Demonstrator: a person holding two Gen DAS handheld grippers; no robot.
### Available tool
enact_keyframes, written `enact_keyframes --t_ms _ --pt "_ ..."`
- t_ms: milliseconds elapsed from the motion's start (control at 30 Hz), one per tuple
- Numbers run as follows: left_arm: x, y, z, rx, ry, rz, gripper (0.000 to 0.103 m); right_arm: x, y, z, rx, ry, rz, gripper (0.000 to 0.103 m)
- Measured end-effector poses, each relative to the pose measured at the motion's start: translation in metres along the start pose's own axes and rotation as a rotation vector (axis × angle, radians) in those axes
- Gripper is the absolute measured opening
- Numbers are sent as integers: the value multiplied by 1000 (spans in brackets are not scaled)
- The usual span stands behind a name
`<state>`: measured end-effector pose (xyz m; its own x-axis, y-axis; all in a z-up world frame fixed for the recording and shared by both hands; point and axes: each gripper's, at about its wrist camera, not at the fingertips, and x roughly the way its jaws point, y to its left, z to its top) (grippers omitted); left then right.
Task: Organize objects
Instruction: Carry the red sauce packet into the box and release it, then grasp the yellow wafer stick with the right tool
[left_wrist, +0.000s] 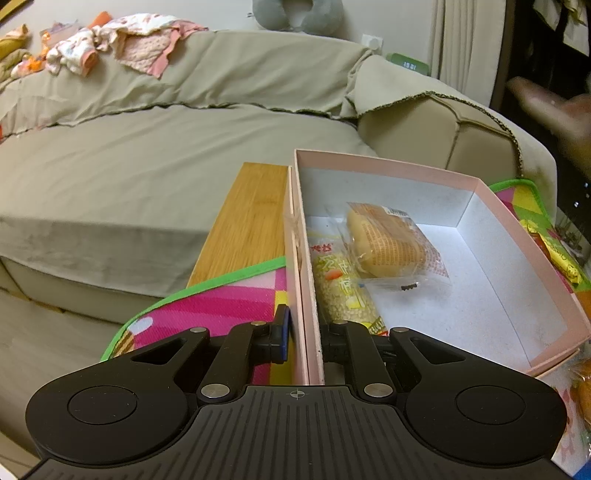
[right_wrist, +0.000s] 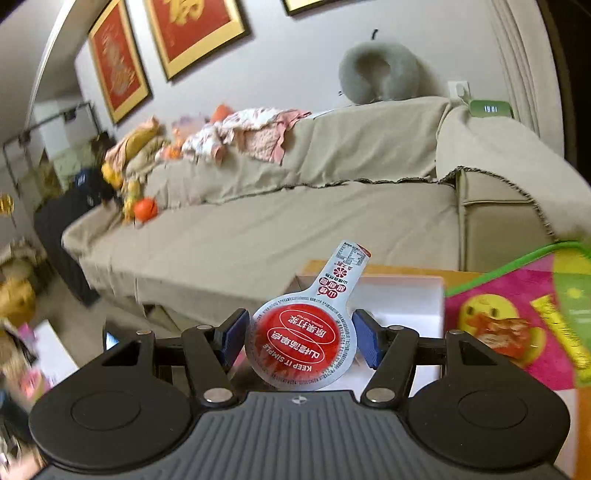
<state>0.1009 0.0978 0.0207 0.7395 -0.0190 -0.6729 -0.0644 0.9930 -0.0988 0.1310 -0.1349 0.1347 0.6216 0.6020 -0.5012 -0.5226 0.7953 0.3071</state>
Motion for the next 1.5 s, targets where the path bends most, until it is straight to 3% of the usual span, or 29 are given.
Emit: enact_keyframes --t_ms 167,667,1033,1333,1500 --pt "0 1 0 2 3 -7 12 14 1 -9 -18 26 -6 67" --pt "0 -1 -2 12 7 5 12 -38 -56 -80 -98 119 -252 75" --pt "0 -3 -2 13 8 7 12 -49 -95 -102 -46 165 -347 77" --pt "0 -3 -2 13 9 7 13 -36 -105 -90 -88 167 -381 77" --pt "0 -3 -2 13 9 8 13 -11 -150 -55 -69 164 -462 77"
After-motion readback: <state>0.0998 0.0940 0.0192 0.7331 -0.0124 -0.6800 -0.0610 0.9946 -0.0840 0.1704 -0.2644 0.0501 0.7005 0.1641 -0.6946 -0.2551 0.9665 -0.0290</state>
